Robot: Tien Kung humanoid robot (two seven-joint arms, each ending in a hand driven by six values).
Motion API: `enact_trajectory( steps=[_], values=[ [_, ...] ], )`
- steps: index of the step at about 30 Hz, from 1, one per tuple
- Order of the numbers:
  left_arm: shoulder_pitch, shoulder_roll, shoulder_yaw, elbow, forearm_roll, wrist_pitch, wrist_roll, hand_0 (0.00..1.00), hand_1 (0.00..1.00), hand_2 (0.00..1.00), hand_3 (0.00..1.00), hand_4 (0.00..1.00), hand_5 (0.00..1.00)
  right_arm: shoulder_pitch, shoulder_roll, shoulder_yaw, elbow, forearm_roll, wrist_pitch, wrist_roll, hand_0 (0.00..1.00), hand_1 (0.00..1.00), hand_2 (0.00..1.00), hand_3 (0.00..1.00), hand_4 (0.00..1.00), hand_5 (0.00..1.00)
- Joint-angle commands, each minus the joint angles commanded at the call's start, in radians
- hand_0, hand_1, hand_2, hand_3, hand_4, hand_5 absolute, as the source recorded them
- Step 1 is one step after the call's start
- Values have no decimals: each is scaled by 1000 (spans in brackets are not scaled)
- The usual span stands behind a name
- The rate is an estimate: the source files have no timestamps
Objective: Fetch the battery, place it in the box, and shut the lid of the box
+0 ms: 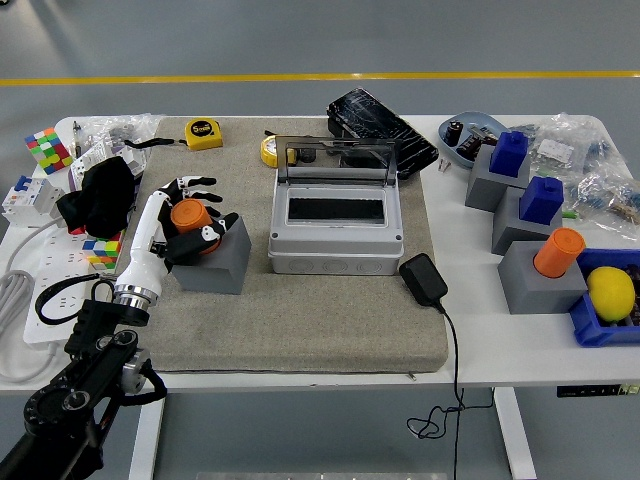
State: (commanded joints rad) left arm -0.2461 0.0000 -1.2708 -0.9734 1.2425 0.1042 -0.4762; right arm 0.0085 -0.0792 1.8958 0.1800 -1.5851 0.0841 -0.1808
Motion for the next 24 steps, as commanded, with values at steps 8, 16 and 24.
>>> enact_trajectory(
  steps=[8,16,24],
  values=[
    [-6,0,16,3,7,-1,-9,216,243,240,293,687,2,-2,2,9,0,-8,1,-1,768,720,732,750,998,541],
    [1,0,27,-46,56,0,-9,218,234,227,281,659,2,-1,2,6,0,-5,0,4,767,720,732,750,998,540],
    [-16,0,47,-138,160,-4,23,213,233,223,275,649,2,-2,3,5,0,-3,-1,7,768,720,732,750,998,540]
  ],
)
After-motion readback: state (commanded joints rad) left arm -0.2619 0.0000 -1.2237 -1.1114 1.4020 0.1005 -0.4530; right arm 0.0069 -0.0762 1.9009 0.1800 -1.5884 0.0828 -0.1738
